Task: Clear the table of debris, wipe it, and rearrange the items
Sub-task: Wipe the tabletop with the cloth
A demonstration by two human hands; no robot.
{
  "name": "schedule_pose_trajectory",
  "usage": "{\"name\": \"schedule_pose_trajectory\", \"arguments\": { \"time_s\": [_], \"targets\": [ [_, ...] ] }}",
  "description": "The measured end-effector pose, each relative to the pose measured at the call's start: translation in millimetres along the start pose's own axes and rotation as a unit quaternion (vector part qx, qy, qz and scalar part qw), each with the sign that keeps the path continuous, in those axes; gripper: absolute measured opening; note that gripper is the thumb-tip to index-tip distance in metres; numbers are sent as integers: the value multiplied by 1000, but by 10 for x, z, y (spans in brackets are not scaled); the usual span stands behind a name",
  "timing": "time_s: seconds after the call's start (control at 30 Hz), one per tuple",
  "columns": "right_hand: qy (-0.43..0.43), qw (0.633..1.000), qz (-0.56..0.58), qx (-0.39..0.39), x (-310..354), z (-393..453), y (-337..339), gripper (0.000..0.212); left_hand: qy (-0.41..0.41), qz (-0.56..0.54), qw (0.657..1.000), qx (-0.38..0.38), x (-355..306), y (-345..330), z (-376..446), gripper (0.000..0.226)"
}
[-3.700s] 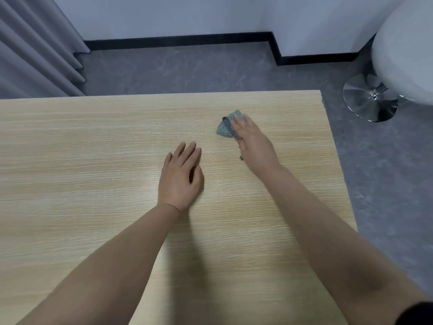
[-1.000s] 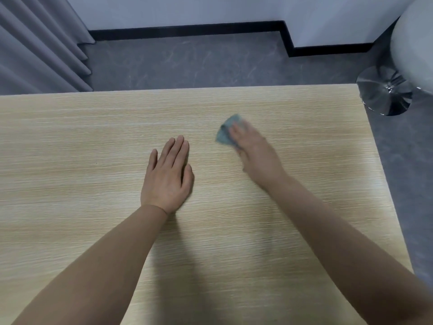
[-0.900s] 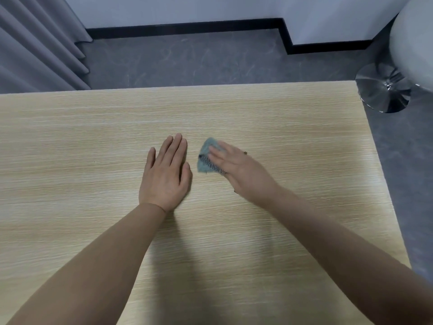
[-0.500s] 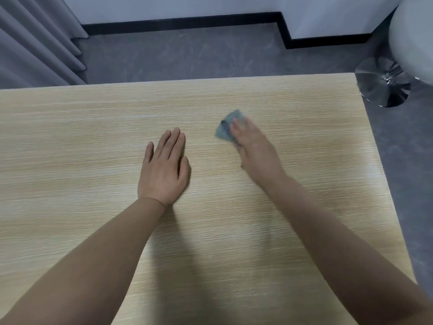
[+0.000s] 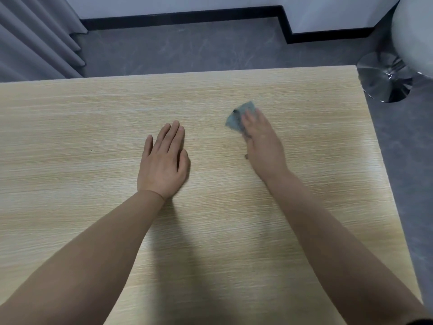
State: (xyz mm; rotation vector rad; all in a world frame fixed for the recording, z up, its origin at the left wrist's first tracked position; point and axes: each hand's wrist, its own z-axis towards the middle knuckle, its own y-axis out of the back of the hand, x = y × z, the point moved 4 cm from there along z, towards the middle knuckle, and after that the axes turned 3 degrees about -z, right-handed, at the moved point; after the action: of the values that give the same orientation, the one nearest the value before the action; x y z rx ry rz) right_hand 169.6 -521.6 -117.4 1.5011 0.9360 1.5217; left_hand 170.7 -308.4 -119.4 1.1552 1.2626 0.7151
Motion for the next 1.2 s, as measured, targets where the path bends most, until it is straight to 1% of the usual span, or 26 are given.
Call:
{"name": "schedule_pose_trajectory", "arguments": {
  "time_s": [0.1,0.2,0.23,0.27,0.3,0.33,0.37,0.4,0.43,0.5,0.53,0.57,0.6,0.63,0.7,0.73,0.77,0.8,0.83,0.87,0.9,0.97,1.03,1.1,1.2],
  "targets": [
    [153,987,-27,36,294,-426,-182,49,-1,-1,1000,-1,1,-2,0,57],
    [270,956,-11,112,355,-728,-176,48,-7,5,1000,0,-3,-3,1,57],
    [295,947,-19,127,296,-702,-124,52,-7,5,1000,1,-4,-4,3,57],
    [294,946,-32,133,194,-609,-69,59,-6,5,1000,2,-1,-6,5,57],
    [257,957,-39,128,55,-456,-16,65,-4,5,1000,1,2,-5,5,57],
    [193,973,-40,117,-107,-282,49,69,-4,7,1000,1,2,-5,2,58],
    [125,987,-32,98,-243,-133,129,66,-4,9,1000,1,1,-6,-2,58],
    [65,995,-20,75,-343,-28,180,58,-5,11,1000,1,-1,-6,-6,58],
    [21,999,-10,46,-384,30,208,52,-6,11,1000,1,0,-8,-8,58],
    [-20,1000,-13,5,-305,13,144,49,-6,8,1000,-1,0,-7,-5,57],
    [-12,1000,-20,-8,-200,-60,87,50,-5,8,1000,-2,1,-7,-5,57],
    [19,999,-24,-16,-66,-163,15,53,-5,8,1000,-3,3,-4,-5,57],
    [71,997,-24,-19,82,-298,-57,54,-5,8,1000,-4,5,-4,-5,58],
    [128,991,-25,-1,231,-461,-139,54,-6,8,1000,-6,4,-5,-5,58],
    [244,967,-16,67,472,-795,-247,51,-10,8,1000,-8,2,-6,-4,57],
    [295,951,-8,92,519,-898,-246,51,-12,7,1000,-9,3,-7,-5,56],
    [326,940,-10,105,497,-904,-201,57,-11,6,1000,-10,6,-10,-4,55],
    [326,939,-21,109,411,-826,-162,66,-9,5,1000,-9,10,-12,-3,53],
    [291,950,-29,106,280,-695,-126,75,-6,4,1000,-9,16,-13,-3,53],
    [241,965,-29,98,126,-533,-64,79,-6,2,1000,-11,19,-11,-7,53],
    [186,979,-18,84,-30,-374,16,75,-6,-1,1000,-14,16,-7,-13,53],
    [85,995,6,58,-244,-175,119,57,-10,-9,1000,-18,7,-1,-17,52],
    [39,998,9,43,-226,-194,90,48,-15,-13,1000,-18,4,6,-21,52],
    [48,998,15,40,-62,-390,20,48,-22,-14,1000,-15,5,12,-37,52],
    [129,989,22,67,200,-924,-73,51,-37,-18,999,-7,4,29,-70,50]
  ]
}}
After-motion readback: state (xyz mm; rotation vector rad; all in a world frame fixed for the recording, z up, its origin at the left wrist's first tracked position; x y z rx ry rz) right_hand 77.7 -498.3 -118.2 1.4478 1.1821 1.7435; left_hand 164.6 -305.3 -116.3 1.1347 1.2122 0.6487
